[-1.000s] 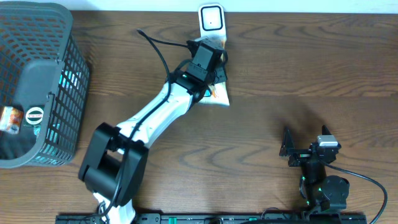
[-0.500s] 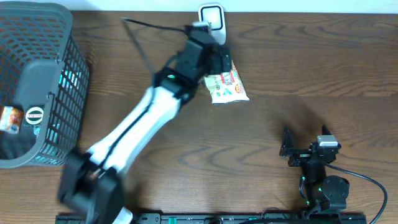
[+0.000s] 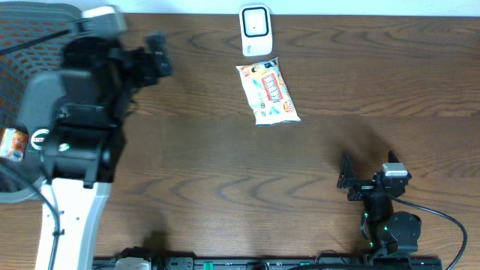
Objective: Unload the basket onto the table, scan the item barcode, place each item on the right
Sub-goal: 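Place the chip bag on the table in front of the scanner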
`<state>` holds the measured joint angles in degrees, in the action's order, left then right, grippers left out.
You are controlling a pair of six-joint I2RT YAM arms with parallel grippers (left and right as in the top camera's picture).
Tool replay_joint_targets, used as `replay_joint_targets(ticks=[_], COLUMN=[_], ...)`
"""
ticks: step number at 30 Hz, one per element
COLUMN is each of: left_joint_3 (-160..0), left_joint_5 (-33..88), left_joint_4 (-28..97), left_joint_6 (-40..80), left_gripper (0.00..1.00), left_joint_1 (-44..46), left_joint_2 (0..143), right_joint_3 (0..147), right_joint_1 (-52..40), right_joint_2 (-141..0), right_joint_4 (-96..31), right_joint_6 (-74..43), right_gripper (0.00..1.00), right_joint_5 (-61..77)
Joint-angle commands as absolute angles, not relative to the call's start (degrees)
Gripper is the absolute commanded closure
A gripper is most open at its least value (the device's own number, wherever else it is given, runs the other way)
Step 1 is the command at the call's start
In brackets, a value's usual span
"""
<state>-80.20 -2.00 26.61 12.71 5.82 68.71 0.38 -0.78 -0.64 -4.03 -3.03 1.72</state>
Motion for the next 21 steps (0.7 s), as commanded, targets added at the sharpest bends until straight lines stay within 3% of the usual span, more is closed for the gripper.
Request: replay_joint_targets(ticks=[1,8,13,21], left_joint_3=[-80.8,-80.8,-80.8,-80.8], left_joint_5=[-2.2,-8.1,-19.5,-23.6], left_joint_4=[24.3,13.4,14.3,17.5], left_joint_6=[4.7,2.5,0.2,-13.2], left_gripper=[0.02,0.02,0.02,0.02], left_joint_1=[1.3,-5.1,-9.3,-15.5], left_joint_2=[66.8,64.5,65.3,69.6], right_joint_3=[0.3,0.3,0.3,0.3], right_joint_1=[-1.3,-1.3,-1.3,-1.3], right_joint_2=[-0.4,-0.4,-0.4,-0.4], right_joint_4=[-4.3,-4.3,-4.3,-4.3], right_joint_6=[-3.8,-3.8,-3.8,-3.8], right_gripper=[0.01,0.01,0.01,0.01], right_joint_5=[2.1,2.1,2.1,2.1])
